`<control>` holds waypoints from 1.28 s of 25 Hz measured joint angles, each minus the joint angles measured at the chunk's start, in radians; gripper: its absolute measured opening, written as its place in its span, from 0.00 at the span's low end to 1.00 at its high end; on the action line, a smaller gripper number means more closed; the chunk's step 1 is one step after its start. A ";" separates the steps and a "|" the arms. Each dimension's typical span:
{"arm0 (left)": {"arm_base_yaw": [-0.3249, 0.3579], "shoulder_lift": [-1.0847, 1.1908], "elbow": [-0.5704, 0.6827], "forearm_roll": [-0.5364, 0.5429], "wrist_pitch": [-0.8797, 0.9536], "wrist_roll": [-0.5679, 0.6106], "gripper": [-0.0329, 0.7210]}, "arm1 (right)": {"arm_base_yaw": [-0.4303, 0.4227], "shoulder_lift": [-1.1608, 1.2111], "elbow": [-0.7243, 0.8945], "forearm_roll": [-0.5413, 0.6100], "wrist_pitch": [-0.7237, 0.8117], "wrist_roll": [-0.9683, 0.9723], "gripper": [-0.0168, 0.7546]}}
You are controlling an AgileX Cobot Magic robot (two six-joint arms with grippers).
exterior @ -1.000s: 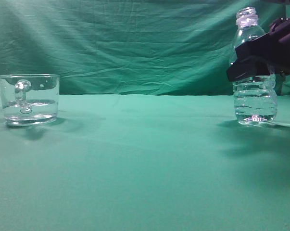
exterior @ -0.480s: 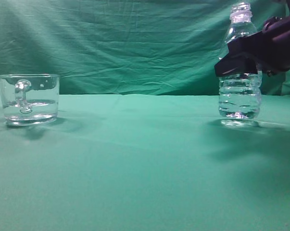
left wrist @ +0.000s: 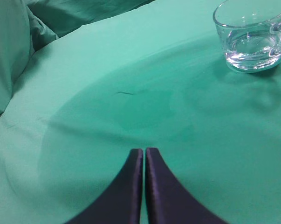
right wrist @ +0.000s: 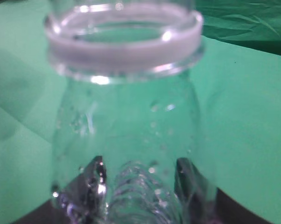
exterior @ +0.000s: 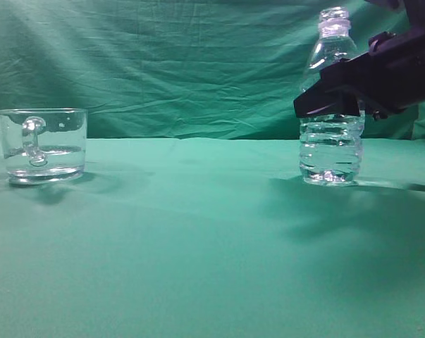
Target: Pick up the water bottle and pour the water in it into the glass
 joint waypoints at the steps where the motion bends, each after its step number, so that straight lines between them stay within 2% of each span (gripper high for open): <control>1: 0.000 0.000 0.000 0.000 0.000 0.000 0.04 | 0.000 0.000 0.000 0.000 0.000 0.000 0.43; 9: 0.000 0.000 0.000 0.000 0.000 0.000 0.04 | 0.000 -0.004 0.000 0.000 -0.008 0.030 0.86; 12: 0.000 0.000 0.000 0.000 0.000 0.000 0.04 | 0.000 -0.050 0.000 0.000 -0.001 0.073 0.86; 13: 0.000 0.000 0.000 0.000 0.000 0.000 0.04 | 0.000 -0.079 0.000 0.000 0.010 0.079 0.91; 18: 0.000 0.000 0.000 0.000 0.000 0.000 0.04 | 0.000 -0.280 0.000 0.011 0.104 0.093 0.89; 19: 0.000 0.000 0.000 0.000 0.000 0.000 0.04 | 0.000 -0.329 0.000 0.016 0.129 0.093 0.82; 23: 0.000 0.000 0.000 0.000 0.000 0.000 0.04 | 0.000 -0.508 0.000 0.017 0.260 0.101 0.67; 26: 0.000 0.000 0.000 0.000 0.000 0.000 0.04 | 0.000 -0.634 0.000 -0.005 0.356 0.154 0.47; 30: 0.000 0.000 0.000 0.000 0.000 0.000 0.04 | 0.000 -0.811 0.000 -0.132 0.440 0.270 0.13; 32: 0.000 0.000 0.000 0.000 0.000 0.000 0.04 | 0.000 -0.899 0.000 -0.211 0.448 0.345 0.06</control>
